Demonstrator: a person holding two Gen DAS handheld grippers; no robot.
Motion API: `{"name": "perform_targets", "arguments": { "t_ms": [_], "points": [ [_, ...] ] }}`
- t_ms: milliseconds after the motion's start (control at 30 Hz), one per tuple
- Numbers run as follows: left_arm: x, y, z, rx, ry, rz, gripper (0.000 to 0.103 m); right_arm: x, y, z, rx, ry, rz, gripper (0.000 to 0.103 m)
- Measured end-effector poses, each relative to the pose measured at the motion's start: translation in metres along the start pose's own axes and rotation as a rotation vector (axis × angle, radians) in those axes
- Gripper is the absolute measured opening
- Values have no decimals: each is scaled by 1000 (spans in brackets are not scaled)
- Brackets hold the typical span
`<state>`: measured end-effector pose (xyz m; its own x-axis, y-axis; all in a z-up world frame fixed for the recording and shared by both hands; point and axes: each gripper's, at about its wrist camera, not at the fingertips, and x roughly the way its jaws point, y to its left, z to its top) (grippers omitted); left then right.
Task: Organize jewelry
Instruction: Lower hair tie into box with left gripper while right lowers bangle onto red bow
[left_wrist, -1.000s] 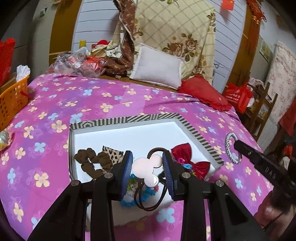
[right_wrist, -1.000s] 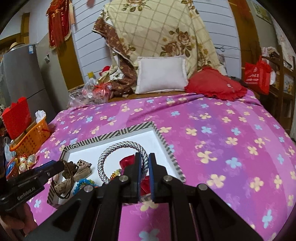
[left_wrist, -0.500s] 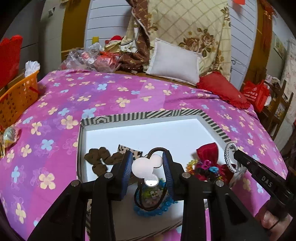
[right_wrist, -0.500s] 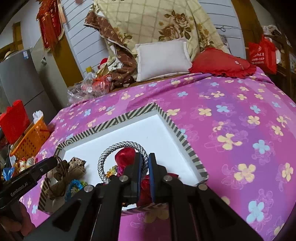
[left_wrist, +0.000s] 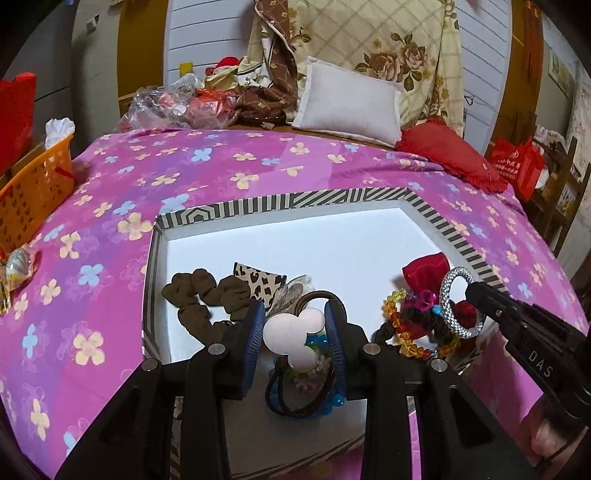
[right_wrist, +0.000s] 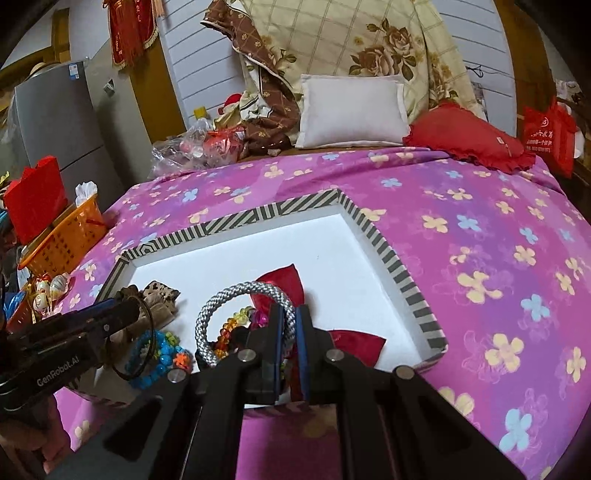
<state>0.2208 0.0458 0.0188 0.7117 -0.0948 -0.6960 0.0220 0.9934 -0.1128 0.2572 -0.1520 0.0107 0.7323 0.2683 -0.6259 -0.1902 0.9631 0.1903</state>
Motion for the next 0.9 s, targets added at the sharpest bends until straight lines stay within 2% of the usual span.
{"name": "perform_targets", "arguments": {
  "t_ms": [300,900],
  "points": [
    [1,5,-1,-11,12,33,29,3,-1,-3,-7,11,-9,7],
    [0,7,0,-7,24,36,29,7,0,-7,-9,20,-23,7]
  ]
}}
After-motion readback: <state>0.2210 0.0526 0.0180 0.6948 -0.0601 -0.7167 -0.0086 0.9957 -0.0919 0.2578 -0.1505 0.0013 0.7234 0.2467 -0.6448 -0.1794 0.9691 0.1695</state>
